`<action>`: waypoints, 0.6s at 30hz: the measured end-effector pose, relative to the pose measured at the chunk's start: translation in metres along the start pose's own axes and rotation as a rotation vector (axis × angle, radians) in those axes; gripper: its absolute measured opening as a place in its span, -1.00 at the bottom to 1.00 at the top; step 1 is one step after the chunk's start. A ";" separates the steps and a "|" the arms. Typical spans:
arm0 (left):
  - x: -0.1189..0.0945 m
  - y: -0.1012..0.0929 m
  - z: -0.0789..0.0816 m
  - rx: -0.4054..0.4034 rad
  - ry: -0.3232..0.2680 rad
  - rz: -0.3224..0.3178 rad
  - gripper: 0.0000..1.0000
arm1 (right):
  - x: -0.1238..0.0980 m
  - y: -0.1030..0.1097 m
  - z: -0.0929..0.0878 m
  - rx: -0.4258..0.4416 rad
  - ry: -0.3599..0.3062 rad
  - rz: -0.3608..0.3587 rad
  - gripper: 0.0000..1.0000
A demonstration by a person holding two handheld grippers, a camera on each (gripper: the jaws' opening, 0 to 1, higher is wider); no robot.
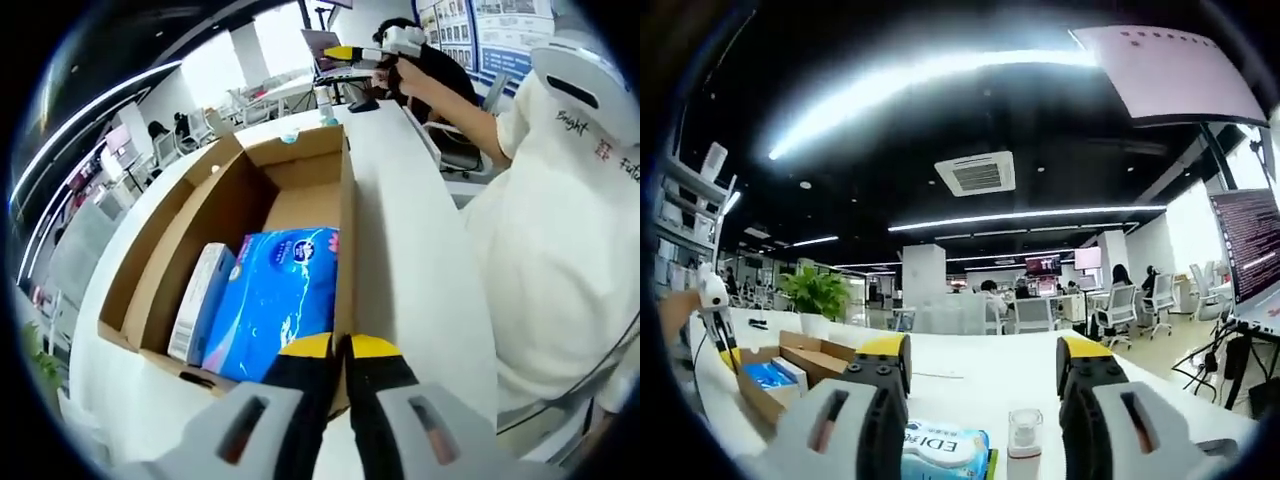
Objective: Operate the shoe box by opening the lid, removing the specified soft item, and placing it in the target area until the item is outside and the box remains undamaged.
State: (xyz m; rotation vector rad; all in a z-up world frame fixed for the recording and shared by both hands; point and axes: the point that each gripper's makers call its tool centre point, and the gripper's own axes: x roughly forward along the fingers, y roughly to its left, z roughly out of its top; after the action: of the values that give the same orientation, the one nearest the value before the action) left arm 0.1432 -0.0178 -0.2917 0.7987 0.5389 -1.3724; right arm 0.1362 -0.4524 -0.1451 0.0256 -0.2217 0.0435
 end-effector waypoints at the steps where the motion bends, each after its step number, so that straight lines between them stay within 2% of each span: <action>1: 0.000 0.000 0.000 -0.004 0.002 0.001 -0.92 | 0.000 0.000 -0.001 -0.004 0.007 -0.002 0.19; 5: 0.000 -0.001 0.000 0.013 0.000 -0.005 -0.92 | 0.002 -0.001 -0.011 -0.041 0.051 -0.022 0.17; 6: 0.000 -0.001 0.000 0.015 -0.001 -0.005 -0.92 | 0.001 -0.002 -0.017 -0.061 0.093 -0.028 0.09; 7: 0.000 -0.001 0.000 0.017 -0.002 -0.008 -0.92 | 0.000 0.000 -0.022 -0.070 0.126 -0.021 -0.08; 8: 0.000 -0.001 0.000 0.017 -0.004 -0.008 -0.92 | 0.001 0.002 -0.021 -0.095 0.123 -0.020 -0.17; 9: 0.000 -0.001 0.000 0.026 -0.008 -0.009 -0.93 | 0.001 0.002 -0.020 -0.104 0.117 -0.028 -0.17; 12: 0.000 -0.001 0.000 0.026 -0.001 -0.009 -0.93 | 0.003 0.008 -0.021 -0.112 0.126 -0.016 0.02; 18: 0.001 -0.001 0.000 -0.004 0.011 -0.022 -0.93 | 0.005 0.014 -0.016 -0.085 0.102 0.001 0.11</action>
State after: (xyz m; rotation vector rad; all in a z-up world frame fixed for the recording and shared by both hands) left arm 0.1427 -0.0181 -0.2927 0.7993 0.5603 -1.3869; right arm 0.1439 -0.4378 -0.1589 -0.0612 -0.1217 0.0363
